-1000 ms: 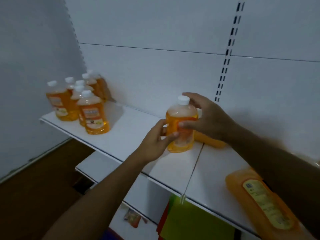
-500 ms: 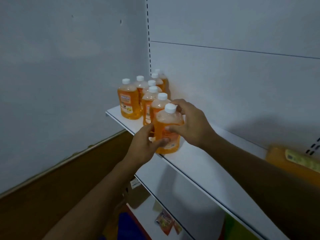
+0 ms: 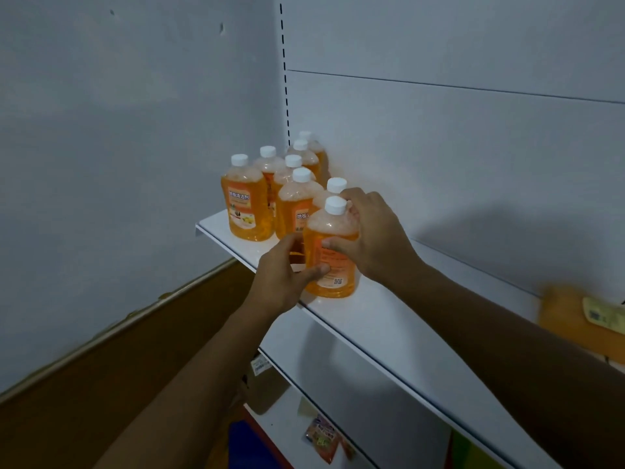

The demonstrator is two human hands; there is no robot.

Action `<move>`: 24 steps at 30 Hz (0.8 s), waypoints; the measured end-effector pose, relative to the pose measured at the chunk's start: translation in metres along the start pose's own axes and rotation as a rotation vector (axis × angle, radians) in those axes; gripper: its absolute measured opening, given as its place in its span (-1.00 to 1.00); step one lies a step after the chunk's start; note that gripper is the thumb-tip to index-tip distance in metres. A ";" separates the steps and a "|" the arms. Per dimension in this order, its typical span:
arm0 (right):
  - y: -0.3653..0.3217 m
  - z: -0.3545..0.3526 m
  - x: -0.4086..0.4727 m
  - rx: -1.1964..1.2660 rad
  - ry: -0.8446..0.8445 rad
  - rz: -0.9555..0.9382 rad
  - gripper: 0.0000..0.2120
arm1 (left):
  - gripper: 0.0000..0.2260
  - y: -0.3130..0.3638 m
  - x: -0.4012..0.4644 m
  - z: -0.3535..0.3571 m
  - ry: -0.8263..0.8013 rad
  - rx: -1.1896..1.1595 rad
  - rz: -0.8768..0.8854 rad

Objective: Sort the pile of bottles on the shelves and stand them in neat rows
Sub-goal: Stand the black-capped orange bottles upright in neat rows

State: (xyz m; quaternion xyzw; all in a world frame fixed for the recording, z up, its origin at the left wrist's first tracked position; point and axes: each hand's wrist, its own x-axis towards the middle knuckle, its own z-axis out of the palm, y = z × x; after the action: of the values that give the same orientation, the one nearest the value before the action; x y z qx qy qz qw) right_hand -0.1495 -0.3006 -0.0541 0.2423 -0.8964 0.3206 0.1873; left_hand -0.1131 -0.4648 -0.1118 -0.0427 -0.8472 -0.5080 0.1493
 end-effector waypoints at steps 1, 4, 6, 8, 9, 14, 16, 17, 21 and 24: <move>0.004 -0.001 0.001 -0.004 0.007 0.003 -0.28 | -0.55 0.000 0.003 0.004 -0.001 0.005 0.009; 0.016 -0.002 0.005 0.005 0.030 0.017 -0.31 | -0.50 0.001 0.013 0.017 0.001 0.017 0.013; 0.023 -0.002 0.006 0.047 0.039 0.037 -0.32 | -0.51 0.000 0.019 0.026 0.007 0.020 0.009; 0.027 -0.002 0.007 0.085 0.047 0.050 -0.34 | -0.52 0.001 0.025 0.032 0.006 0.018 0.002; 0.030 -0.002 0.007 0.091 0.052 0.052 -0.35 | -0.53 0.001 0.028 0.034 -0.002 0.018 -0.005; 0.036 -0.002 0.012 0.078 0.053 0.074 -0.43 | -0.59 0.002 0.035 0.036 -0.036 0.041 -0.015; 0.035 -0.002 0.013 0.071 0.050 0.076 -0.44 | -0.59 0.001 0.033 0.037 -0.037 0.049 -0.009; 0.035 -0.002 0.013 0.070 0.049 0.077 -0.44 | -0.60 0.000 0.033 0.038 -0.036 0.053 -0.012; 0.030 -0.003 0.011 0.071 0.049 0.106 -0.44 | -0.61 -0.003 0.028 0.043 0.012 0.090 -0.032; 0.030 -0.011 0.004 0.075 0.007 0.123 -0.35 | -0.62 -0.002 0.011 0.053 0.228 0.161 0.022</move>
State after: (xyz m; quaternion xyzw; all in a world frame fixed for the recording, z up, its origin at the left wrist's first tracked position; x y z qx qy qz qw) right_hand -0.1677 -0.2741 -0.0591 0.1922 -0.8963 0.3656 0.1611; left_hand -0.1356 -0.4204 -0.1339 0.0183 -0.8623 -0.4382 0.2532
